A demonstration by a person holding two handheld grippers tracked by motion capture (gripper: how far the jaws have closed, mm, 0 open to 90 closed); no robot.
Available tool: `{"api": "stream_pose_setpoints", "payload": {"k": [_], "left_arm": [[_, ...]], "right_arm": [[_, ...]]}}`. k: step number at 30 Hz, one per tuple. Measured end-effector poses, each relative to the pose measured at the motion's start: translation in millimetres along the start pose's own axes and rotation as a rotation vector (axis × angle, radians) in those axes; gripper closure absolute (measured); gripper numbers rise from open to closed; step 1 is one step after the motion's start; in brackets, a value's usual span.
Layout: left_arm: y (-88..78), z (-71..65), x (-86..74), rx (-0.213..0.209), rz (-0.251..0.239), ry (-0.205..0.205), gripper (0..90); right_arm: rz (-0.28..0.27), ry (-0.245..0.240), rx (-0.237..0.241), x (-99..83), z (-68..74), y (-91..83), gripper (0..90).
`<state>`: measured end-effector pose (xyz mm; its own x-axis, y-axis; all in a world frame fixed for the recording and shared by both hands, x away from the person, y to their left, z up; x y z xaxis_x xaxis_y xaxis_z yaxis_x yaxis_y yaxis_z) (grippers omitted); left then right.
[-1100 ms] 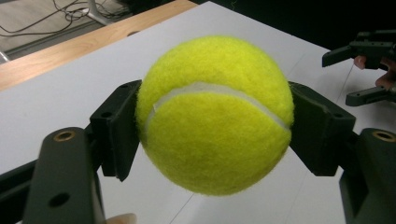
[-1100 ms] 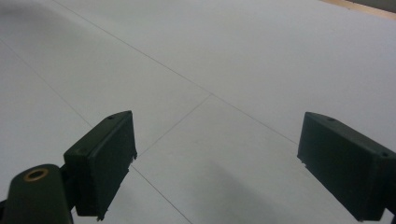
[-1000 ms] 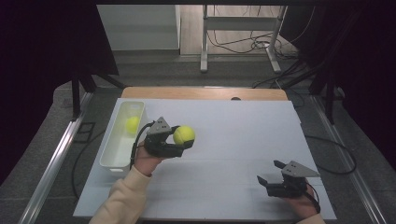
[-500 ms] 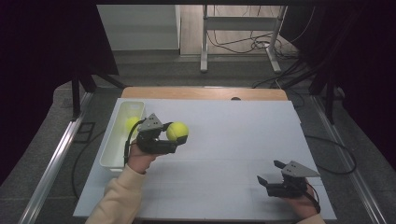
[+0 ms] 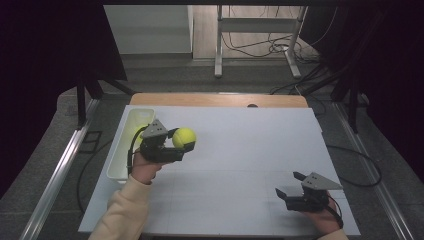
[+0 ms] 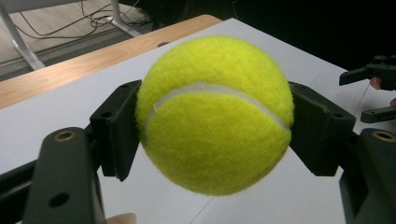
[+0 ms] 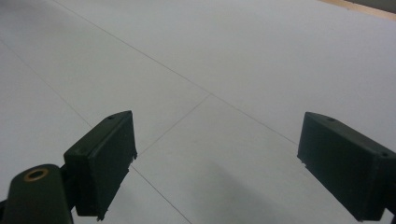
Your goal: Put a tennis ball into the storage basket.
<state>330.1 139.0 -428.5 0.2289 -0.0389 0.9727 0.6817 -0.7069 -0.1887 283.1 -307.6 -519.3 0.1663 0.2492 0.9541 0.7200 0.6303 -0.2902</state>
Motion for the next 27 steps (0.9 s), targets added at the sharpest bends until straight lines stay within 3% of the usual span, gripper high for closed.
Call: {"api": "stream_pose_setpoints", "payload": {"k": [27], "left_arm": [[-18.7,21.5,-0.1,0.081,-0.012,-0.035,26.5]], "right_arm": [[-0.001,-0.004,0.0,0.1,-0.1,-0.1,12.0]]}}
Point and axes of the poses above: each handheld gripper's, and its own axes: y roughly forward along the jaws, x roughly out of its top, z roughly to its left, the point moved 2 cm from there along y, roughly forward along the jaws, and after that the axes turned 15 degrees about -z, right-handed, at the moved point
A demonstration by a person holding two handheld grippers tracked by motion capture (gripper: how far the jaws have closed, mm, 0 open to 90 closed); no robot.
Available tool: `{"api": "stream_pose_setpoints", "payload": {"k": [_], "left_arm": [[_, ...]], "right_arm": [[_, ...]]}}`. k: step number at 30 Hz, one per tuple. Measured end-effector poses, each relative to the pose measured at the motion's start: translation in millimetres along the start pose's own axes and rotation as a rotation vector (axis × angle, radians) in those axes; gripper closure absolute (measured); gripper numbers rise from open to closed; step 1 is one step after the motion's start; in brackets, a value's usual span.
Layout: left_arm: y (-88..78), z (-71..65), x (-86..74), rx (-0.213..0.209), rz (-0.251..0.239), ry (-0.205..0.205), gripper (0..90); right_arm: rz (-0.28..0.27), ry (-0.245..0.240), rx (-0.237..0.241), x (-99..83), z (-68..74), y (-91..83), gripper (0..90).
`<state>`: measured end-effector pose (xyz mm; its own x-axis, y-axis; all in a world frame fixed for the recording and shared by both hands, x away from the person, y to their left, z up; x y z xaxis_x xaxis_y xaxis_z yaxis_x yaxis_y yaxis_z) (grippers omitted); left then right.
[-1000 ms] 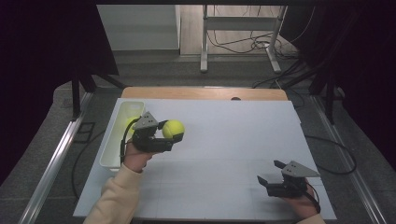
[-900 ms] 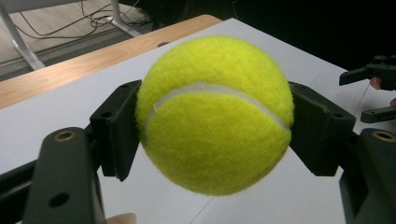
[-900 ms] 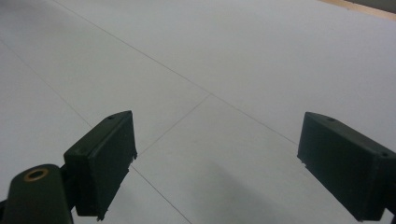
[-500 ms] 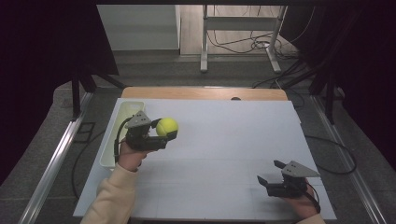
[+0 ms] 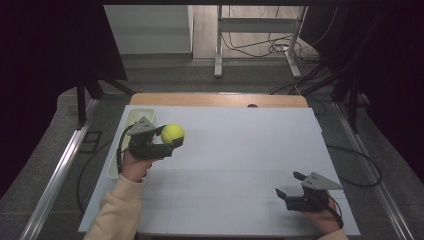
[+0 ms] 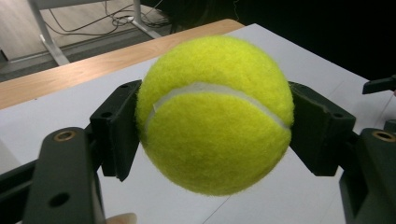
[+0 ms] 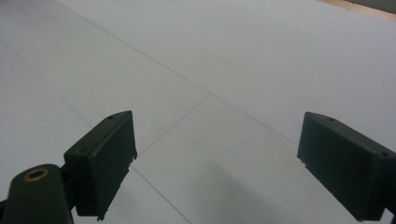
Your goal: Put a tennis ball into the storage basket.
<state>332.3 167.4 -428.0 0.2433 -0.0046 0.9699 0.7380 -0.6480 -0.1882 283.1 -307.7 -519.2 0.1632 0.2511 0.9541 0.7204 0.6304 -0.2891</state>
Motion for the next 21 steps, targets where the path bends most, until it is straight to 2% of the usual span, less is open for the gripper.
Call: {"api": "stream_pose_setpoints", "payload": {"k": [21], "left_arm": [[-16.0,23.9,-0.5,0.061,-0.006,-0.038,26.5]], "right_arm": [[0.002,-0.001,0.003,-0.3,0.1,0.4,12.0]]}}
Point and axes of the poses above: each handheld gripper's, and its own axes: y roughly forward along the jaws, x roughly out of its top, z roughly to its left, the point moved 2 cm from there along y, roughly forward along the jaws, and after that the axes turned 15 degrees about -z, right-handed, at the moved point
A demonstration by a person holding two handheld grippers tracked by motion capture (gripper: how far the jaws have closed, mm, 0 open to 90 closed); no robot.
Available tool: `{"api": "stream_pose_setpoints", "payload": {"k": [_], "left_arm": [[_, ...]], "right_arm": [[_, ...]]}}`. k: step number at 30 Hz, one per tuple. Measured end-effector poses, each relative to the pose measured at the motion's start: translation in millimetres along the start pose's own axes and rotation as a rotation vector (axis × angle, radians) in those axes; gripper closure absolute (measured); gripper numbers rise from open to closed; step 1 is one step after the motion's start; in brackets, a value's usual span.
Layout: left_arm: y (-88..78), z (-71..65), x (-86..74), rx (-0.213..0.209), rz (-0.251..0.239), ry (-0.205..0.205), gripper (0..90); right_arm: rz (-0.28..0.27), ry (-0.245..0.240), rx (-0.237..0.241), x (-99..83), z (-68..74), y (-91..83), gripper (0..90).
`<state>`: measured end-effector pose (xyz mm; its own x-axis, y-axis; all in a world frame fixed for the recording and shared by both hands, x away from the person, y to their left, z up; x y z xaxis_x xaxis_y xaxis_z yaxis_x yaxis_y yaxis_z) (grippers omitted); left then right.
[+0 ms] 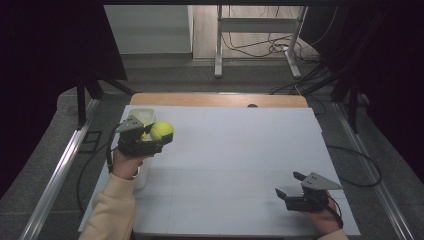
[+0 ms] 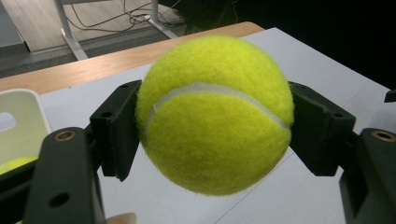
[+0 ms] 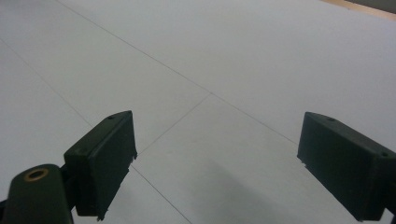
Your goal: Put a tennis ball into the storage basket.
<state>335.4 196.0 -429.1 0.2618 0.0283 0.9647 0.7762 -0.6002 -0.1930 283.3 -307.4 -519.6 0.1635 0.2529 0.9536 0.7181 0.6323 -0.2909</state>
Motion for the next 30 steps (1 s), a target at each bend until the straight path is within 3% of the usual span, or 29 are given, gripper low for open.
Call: {"api": "stream_pose_setpoints", "payload": {"k": [30], "left_arm": [[-30.7,27.8,-2.1,0.091,-0.019,-0.026,26.5]], "right_arm": [[0.002,-0.002,0.0,-0.1,0.2,0.2,12.0]]}}
Point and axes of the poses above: each handheld gripper's, and its own axes: y roughly forward along the jaws, x roughly out of its top, z roughly to its left, the point moved 2 cm from there along y, roughly forward along the jaws, and after that the axes turned 15 degrees about -z, right-handed, at the moved point
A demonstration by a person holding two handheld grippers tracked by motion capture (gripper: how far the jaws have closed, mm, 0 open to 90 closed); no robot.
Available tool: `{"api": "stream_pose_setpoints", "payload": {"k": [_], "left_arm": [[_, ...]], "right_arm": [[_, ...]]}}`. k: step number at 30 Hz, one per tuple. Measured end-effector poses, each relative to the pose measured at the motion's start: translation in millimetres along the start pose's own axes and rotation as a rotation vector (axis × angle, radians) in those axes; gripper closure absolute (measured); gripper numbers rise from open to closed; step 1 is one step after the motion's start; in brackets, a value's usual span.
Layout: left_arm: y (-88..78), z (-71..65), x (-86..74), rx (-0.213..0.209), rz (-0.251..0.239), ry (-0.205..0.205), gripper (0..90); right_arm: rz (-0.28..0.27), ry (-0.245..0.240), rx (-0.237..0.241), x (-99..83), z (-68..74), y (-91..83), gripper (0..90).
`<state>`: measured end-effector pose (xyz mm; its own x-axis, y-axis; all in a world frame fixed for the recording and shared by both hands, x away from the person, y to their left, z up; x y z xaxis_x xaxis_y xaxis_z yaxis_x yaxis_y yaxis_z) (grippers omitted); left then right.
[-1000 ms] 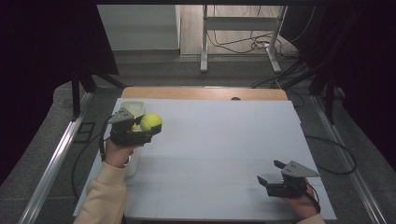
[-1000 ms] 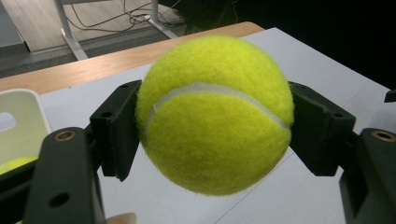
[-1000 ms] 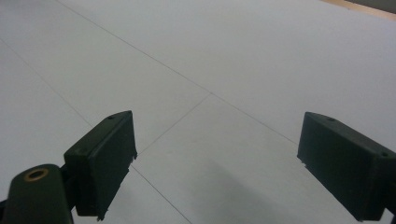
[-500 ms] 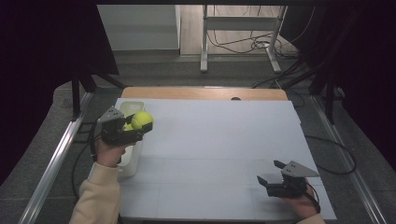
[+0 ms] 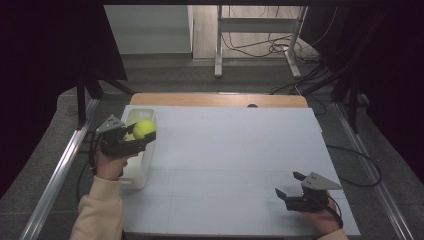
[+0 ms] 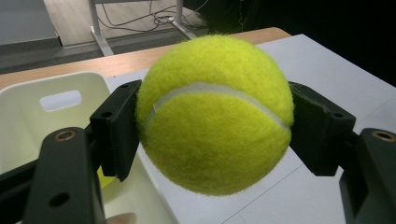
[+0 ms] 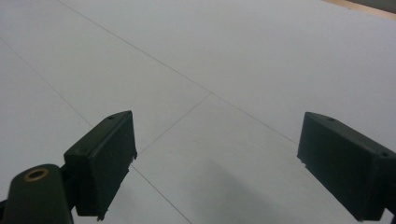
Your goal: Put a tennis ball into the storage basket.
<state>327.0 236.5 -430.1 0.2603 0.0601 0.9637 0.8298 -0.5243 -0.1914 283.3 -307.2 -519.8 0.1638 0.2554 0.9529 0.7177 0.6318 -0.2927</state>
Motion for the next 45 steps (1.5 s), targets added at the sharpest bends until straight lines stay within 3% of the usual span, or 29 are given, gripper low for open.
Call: {"api": "stream_pose_setpoints", "payload": {"k": [12,24,42,45], "left_arm": [[-16.0,13.8,-2.0,0.036,-0.006,-0.013,26.5],[-19.6,19.6,-5.3,0.047,0.012,-0.015,26.5],[-14.2,31.5,-17.8,0.076,0.12,-0.012,26.4],[-14.2,33.4,-22.4,0.091,0.16,-0.002,26.4]], "right_arm": [[0.003,-0.001,-0.002,-0.1,0.1,0.2,12.0],[0.003,0.0,-0.002,-0.1,-0.1,0.2,12.0],[0.003,0.001,-0.002,-0.4,-0.2,0.5,12.0],[0.003,0.001,-0.002,-0.4,-0.2,0.5,12.0]]}}
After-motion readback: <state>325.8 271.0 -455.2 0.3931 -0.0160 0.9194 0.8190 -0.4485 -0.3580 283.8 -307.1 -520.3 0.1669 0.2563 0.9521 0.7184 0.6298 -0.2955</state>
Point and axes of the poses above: each handheld gripper's, and its own axes: y roughly forward along the jaws, x roughly out of its top, z roughly to its left, the point moved 2 cm from there along y, roughly forward along the jaws, and after that the axes turned 15 degrees about -z, right-handed, at the moved point
